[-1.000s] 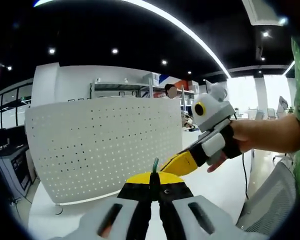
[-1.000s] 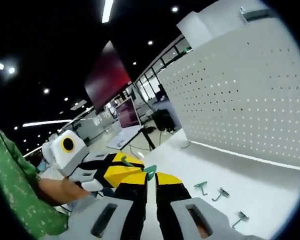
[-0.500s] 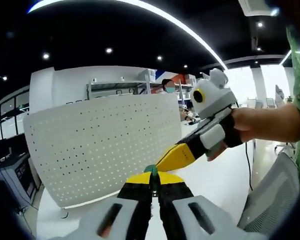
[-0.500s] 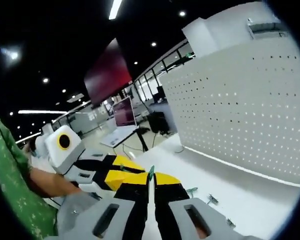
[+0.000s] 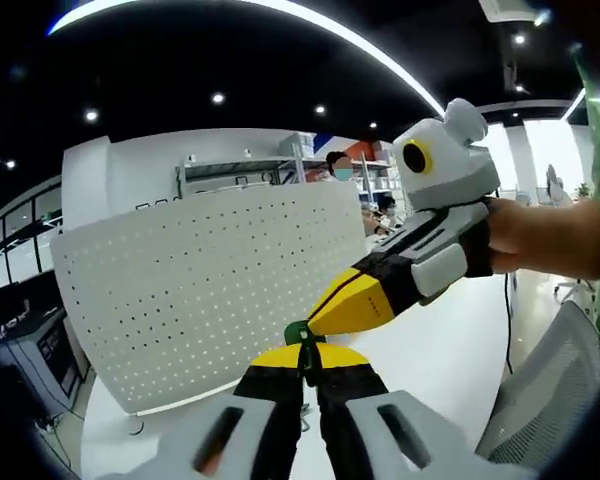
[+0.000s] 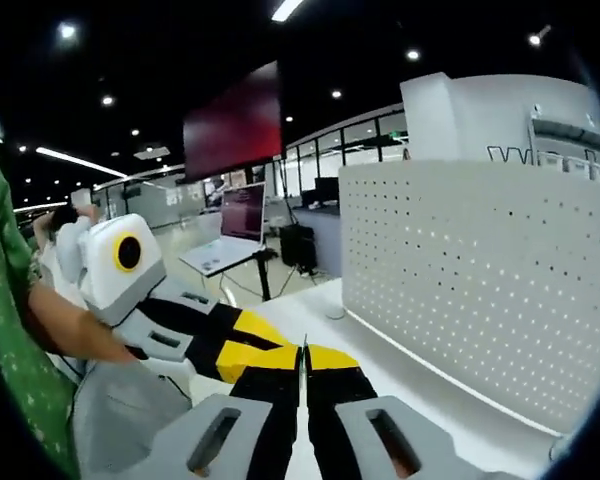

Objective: Insert the hook assembly into the mounting plate slot until the hook locks in place.

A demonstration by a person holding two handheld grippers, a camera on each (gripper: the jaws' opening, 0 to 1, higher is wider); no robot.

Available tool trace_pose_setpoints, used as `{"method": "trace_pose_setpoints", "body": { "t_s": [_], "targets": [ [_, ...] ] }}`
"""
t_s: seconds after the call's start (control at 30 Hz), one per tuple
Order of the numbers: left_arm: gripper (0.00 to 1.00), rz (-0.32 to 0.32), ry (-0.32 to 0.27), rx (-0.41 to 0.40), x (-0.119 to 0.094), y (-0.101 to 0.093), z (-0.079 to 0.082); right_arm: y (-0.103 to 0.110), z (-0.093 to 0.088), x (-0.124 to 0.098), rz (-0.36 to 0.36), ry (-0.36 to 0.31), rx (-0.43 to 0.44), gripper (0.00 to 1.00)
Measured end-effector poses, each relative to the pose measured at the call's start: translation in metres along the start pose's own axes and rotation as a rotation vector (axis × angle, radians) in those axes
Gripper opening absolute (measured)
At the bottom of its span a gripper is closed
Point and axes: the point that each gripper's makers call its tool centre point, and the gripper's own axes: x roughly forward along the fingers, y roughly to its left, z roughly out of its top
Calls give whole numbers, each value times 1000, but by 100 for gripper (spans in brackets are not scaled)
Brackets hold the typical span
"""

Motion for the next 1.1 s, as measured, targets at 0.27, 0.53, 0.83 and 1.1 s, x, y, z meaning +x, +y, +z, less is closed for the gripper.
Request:
{"method": "trace_pose_setpoints", "body": {
  "t_s": [0.27,0.53,0.83,1.1],
  "targets": [
    [5,13,5,9,0,-1,1,-1,2,-1,-13,-13,8,0],
    [5,18,13,21,2,-1,0,-4,4,-1,-8,-31,54,0],
    [4,24,23,18,5,1,-4,-4,1,0,-9,-19,64,0],
    [4,36,20,18,5,2,-5,-6,-1,1,-22,-7,72,0]
  ]
}}
